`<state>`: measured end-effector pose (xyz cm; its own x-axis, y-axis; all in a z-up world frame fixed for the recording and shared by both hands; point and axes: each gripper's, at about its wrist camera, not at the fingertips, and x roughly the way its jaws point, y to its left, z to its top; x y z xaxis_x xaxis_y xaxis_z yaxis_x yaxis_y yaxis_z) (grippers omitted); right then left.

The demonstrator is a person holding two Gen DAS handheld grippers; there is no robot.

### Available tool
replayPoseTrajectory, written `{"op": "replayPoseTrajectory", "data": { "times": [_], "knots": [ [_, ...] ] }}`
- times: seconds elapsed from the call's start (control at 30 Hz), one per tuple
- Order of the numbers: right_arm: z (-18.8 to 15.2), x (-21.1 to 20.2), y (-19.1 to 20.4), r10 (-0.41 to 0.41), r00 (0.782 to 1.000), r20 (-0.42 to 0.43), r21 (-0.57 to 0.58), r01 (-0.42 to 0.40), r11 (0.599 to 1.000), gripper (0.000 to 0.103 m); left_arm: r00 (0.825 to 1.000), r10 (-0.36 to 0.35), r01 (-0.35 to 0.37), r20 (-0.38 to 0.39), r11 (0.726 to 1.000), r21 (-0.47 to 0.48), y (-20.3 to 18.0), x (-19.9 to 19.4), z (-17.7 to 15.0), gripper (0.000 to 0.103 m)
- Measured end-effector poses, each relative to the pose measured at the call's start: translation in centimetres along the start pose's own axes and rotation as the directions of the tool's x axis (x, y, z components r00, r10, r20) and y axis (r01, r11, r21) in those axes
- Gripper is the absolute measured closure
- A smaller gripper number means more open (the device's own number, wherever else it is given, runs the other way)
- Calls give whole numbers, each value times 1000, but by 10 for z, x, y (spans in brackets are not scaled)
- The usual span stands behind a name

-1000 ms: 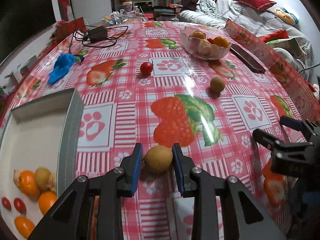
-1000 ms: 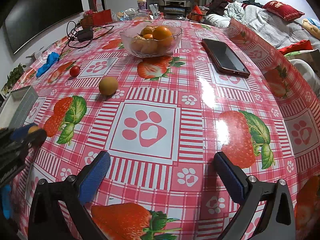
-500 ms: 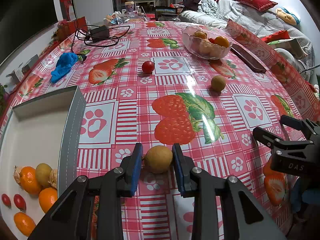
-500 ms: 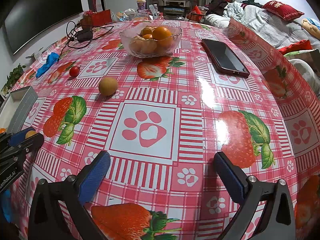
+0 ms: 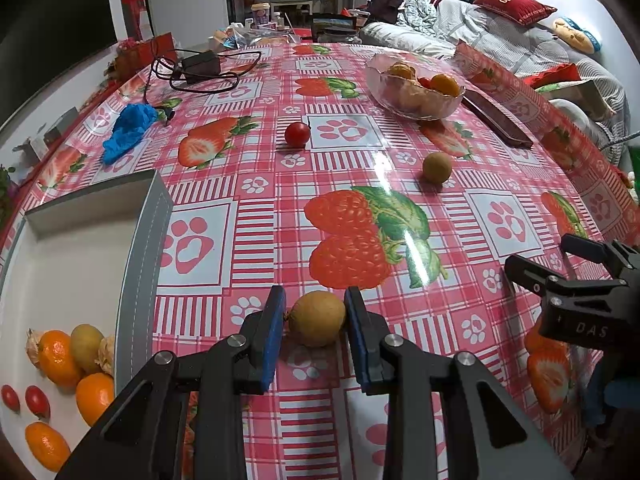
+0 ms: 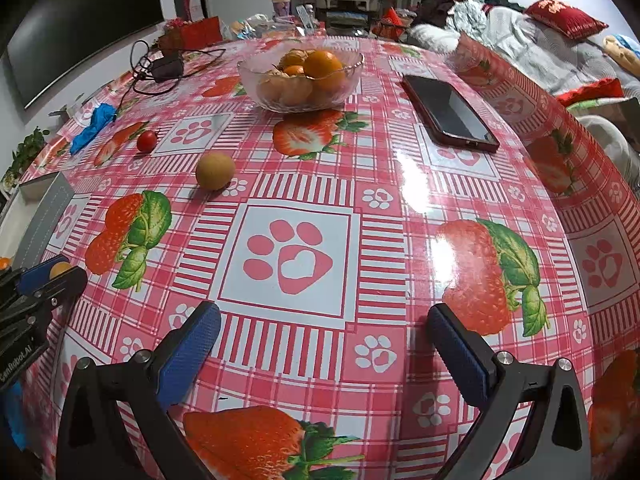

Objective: Organize fruits
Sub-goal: 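Grasp the other tan fruit with the right tool while the left tool holds its fruit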

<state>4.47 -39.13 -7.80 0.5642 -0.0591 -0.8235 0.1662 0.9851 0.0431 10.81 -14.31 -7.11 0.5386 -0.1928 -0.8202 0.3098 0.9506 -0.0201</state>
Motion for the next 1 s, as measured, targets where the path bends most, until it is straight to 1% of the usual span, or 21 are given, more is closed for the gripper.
{"op": "replayPoseTrajectory", "data": {
  "times": [0.07,0.13,0.23,0.3,0.43,0.57,0.63,0.67,0.73,0.77,0.83,1.0],
  "knots": [
    [6,2,2,-13,998,-53,25,14,1000,0,1000,-4,4,0,1000,0,0,-1,-1,70],
    [13,6,7,-6,996,-87,27,9,1000,0,1000,-3,3,-3,1000,4,1,-2,-2,70],
    [23,12,24,12,994,-106,-11,-13,1000,0,1000,-8,8,-4,1000,2,2,-3,-5,70],
    [32,18,33,15,994,-106,-4,-16,1000,0,1000,-13,13,-4,1000,-3,5,-4,-6,70],
    [58,35,45,19,997,-75,31,-17,999,0,1000,-11,11,-4,1000,-2,5,-5,-6,70],
    [74,45,59,17,999,-49,25,-16,1000,0,1000,-3,3,0,1000,1,4,-5,-7,70],
    [77,46,66,-6,1000,-29,2,6,1000,10,1000,-3,3,3,1000,1,4,-5,-7,70],
    [78,46,70,-7,1000,-17,-11,6,1000,13,1000,-2,2,4,1000,2,4,-5,-8,70],
    [79,44,74,8,1000,-1,-25,-8,1000,40,1000,1,-1,6,1000,2,3,-5,-8,70],
    [80,42,76,13,1000,4,-34,-13,999,47,1000,2,-2,7,1000,2,3,-5,-8,70],
    [80,40,76,33,999,8,-35,-33,999,72,1000,2,-2,9,1000,4,3,-5,-9,70],
    [67,29,62,95,995,-5,25,-95,995,73,1000,9,-10,26,1000,17,1,-5,-12,70]
  ]
}}
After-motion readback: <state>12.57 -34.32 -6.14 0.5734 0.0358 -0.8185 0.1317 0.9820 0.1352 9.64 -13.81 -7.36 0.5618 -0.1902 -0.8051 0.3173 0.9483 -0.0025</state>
